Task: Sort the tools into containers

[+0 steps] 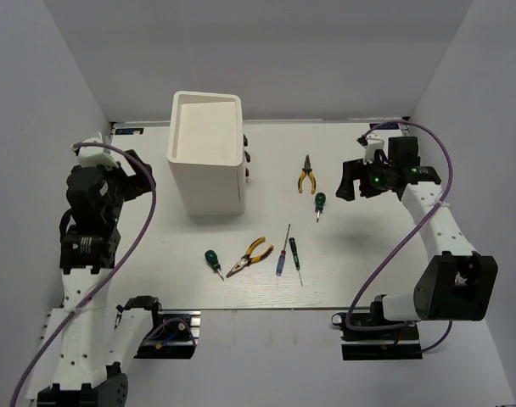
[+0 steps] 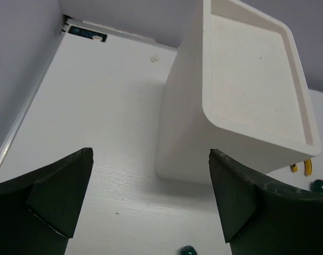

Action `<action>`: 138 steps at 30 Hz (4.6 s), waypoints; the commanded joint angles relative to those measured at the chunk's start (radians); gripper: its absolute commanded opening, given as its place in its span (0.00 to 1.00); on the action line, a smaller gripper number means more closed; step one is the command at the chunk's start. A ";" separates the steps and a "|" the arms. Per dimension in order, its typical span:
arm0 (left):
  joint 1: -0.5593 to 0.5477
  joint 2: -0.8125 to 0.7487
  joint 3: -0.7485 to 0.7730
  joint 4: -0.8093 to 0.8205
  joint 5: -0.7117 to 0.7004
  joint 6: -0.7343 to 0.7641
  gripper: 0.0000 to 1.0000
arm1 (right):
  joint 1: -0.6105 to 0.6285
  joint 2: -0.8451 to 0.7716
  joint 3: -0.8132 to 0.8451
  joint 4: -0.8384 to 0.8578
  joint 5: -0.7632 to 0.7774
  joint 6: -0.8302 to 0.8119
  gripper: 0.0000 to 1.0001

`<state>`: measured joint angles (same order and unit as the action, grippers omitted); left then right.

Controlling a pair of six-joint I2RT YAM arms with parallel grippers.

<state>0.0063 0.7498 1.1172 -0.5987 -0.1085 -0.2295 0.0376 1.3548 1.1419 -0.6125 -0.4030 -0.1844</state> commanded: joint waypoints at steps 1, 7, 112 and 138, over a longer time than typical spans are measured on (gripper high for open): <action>-0.002 0.058 0.047 -0.006 0.127 0.010 1.00 | 0.002 0.018 0.056 0.007 -0.017 0.013 0.90; -0.002 0.151 0.078 0.028 0.251 0.010 0.85 | -0.004 0.064 0.105 -0.013 -0.126 -0.077 0.90; -0.104 0.735 0.516 0.056 0.204 0.047 0.86 | 0.202 0.670 0.527 0.274 0.116 -0.210 0.34; -0.227 0.388 0.124 -0.093 0.590 0.142 0.48 | 0.272 0.897 0.625 0.042 0.391 -0.132 0.00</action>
<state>-0.1951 1.1542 1.2758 -0.6811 0.4175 -0.0925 0.3149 2.2391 1.7565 -0.5331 -0.0479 -0.3416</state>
